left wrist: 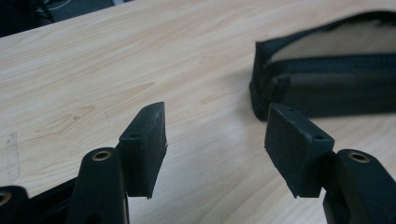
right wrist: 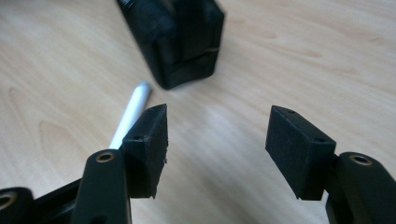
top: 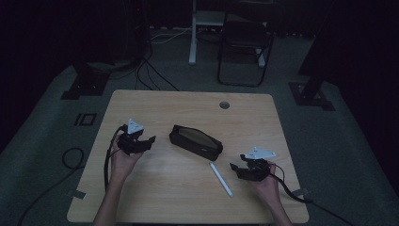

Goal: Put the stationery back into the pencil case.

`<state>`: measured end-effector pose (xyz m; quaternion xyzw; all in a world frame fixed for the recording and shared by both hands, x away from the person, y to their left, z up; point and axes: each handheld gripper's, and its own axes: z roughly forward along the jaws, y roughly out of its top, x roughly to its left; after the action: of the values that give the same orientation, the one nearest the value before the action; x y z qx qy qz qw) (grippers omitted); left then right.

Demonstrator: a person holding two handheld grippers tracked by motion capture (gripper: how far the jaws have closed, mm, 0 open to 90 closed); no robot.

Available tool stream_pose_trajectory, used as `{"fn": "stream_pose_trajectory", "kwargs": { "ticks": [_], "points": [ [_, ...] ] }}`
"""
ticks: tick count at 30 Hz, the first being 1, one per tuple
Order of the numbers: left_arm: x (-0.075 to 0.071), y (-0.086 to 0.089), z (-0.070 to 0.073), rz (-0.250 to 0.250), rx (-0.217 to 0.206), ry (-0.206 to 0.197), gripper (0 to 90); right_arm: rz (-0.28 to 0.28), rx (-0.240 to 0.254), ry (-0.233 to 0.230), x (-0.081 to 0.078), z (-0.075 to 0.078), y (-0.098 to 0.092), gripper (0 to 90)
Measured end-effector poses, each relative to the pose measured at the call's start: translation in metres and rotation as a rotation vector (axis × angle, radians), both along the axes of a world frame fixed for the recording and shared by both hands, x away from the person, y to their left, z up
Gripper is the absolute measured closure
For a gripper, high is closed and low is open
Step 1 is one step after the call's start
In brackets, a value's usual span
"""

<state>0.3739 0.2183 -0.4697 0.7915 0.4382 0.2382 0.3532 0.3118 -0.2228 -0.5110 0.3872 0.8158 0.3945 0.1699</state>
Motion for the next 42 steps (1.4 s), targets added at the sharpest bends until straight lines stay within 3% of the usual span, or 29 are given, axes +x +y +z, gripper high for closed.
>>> {"fn": "stream_pose_trajectory", "kwargs": {
  "ticks": [9,15,19,32,42],
  "points": [
    [-0.014,0.01,-0.021,0.029,-0.025,0.044,38.3,0.05,-0.018,0.02,-0.011,-0.009,0.015,41.5],
    [-0.023,0.009,-0.031,0.047,-0.029,0.04,38.3,0.067,-0.005,0.035,-0.014,-0.015,0.022,45.7],
    [-0.027,0.005,-0.04,0.053,-0.011,0.046,38.2,0.069,0.002,0.043,-0.016,-0.016,0.024,47.9],
    [-0.026,-0.008,-0.059,0.047,0.059,0.082,37.0,0.127,-0.095,0.028,-0.023,-0.024,0.052,51.4],
    [-0.024,-0.012,-0.067,0.051,0.085,0.1,36.7,0.133,-0.108,0.032,-0.02,-0.027,0.058,52.6]
  ]
}}
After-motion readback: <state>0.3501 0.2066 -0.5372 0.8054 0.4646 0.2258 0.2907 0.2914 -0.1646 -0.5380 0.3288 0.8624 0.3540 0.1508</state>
